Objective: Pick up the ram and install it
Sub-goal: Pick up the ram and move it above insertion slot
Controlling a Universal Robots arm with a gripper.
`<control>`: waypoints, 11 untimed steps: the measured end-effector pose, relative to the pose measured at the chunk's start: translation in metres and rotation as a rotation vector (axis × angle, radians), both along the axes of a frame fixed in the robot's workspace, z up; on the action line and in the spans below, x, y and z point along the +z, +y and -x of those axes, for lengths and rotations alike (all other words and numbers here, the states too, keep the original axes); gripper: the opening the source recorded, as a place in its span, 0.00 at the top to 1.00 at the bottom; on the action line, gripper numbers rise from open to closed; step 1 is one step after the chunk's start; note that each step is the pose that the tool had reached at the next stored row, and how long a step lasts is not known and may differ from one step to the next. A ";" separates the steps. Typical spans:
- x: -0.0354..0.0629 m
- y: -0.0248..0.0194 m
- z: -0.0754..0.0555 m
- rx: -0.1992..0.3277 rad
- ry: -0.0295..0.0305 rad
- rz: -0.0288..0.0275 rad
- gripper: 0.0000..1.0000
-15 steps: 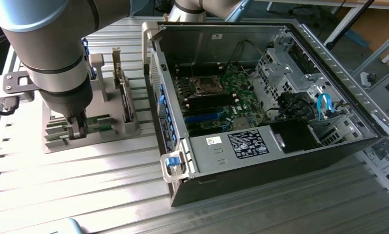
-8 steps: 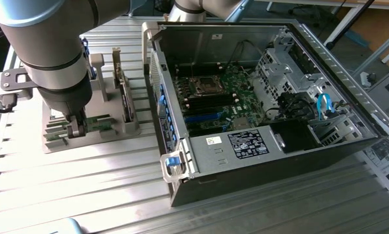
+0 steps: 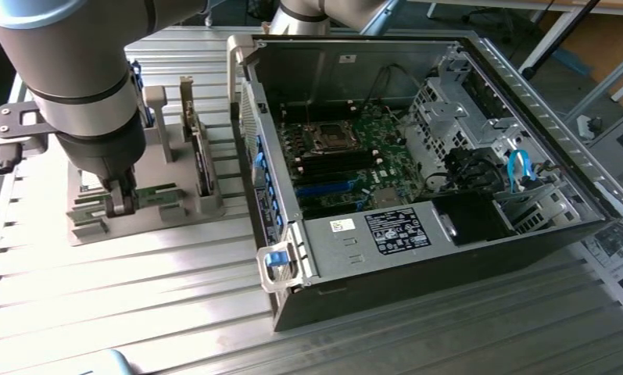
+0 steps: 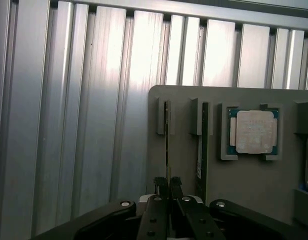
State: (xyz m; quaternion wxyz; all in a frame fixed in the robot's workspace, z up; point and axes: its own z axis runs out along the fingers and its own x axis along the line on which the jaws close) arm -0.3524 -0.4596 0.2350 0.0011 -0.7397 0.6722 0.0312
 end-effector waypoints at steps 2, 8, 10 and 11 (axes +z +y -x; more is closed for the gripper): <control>0.0024 0.0000 0.000 0.000 0.0001 0.0000 0.87; 0.0078 0.0000 0.000 0.000 0.0000 0.0000 0.87; 0.0092 0.0000 0.000 0.000 0.0000 0.0000 0.87; 0.0100 0.0000 0.000 0.000 0.0000 0.0000 0.87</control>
